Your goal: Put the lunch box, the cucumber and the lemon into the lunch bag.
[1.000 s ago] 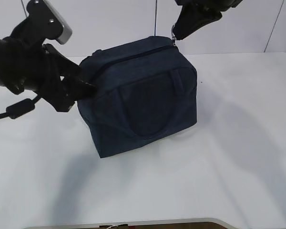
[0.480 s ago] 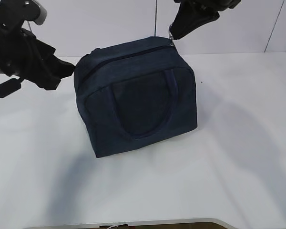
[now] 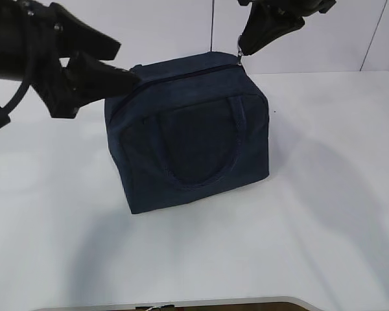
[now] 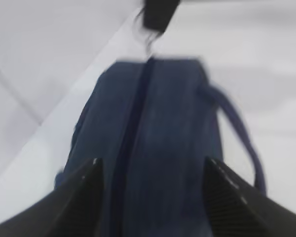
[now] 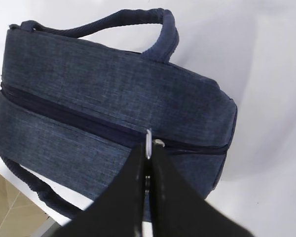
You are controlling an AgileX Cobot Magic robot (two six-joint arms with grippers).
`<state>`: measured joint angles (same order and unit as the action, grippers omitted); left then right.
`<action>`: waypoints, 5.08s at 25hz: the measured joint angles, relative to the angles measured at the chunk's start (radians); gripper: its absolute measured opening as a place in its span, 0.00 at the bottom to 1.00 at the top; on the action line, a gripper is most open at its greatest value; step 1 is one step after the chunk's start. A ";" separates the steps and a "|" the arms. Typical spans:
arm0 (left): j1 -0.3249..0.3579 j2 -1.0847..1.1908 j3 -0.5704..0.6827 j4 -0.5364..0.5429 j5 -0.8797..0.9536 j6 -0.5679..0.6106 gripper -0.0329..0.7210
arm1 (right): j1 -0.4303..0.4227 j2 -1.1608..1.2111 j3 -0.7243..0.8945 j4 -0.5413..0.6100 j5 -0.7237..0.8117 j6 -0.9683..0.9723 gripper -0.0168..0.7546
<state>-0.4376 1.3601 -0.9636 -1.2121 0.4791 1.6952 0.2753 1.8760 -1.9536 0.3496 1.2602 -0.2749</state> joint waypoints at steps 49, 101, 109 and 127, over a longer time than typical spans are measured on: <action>-0.131 0.301 -0.127 0.026 -0.082 0.100 0.31 | 0.003 0.047 0.002 0.044 -0.007 -0.111 0.03; -0.135 0.308 -0.129 0.105 -0.184 0.101 0.04 | 0.004 0.045 0.008 0.001 -0.007 0.035 0.03; -0.135 0.308 -0.129 0.105 -0.185 0.101 0.04 | 0.004 0.045 0.008 0.004 -0.007 0.236 0.03; -0.135 0.310 -0.129 0.103 -0.187 0.095 0.04 | 0.004 0.045 0.008 -0.041 -0.007 0.661 0.03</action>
<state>-0.5731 1.6697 -1.0928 -1.1093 0.2920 1.7903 0.2796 1.9207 -1.9461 0.3086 1.2530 0.3862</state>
